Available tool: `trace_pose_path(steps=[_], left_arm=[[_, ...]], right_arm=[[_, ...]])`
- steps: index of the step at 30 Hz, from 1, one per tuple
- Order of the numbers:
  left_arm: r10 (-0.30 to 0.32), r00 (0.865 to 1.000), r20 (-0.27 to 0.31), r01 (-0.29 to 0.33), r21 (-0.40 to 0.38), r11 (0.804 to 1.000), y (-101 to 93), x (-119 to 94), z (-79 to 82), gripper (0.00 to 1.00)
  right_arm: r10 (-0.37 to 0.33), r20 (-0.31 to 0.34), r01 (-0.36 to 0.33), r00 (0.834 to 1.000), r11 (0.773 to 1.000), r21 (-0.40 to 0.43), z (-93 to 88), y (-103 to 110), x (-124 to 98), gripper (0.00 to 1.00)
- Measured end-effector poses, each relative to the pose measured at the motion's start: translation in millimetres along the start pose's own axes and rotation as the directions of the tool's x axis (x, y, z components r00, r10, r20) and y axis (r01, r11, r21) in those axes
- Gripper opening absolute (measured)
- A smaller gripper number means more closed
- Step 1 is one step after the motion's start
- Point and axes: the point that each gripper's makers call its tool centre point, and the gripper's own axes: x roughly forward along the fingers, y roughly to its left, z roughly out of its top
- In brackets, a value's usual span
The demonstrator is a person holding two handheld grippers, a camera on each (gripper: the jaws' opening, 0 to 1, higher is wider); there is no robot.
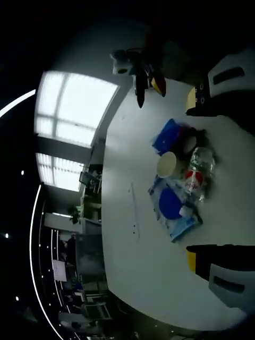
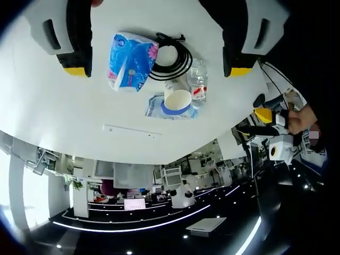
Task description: Arrange the tabletop items into an orderly group along one side of the table until the central work area is clear of visible clutter.
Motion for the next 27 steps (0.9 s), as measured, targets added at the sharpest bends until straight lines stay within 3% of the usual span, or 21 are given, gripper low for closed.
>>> trace_pose_path(steps=[27], left_arm=[[-0.007,1.0,0.001,0.007,0.007,1.0,-6.7,0.6,3.1,1.0]], right_arm=[[0.009,-0.008,-0.009,1.0,1.0,0.017,-7.0,1.1,-3.1,1.0]])
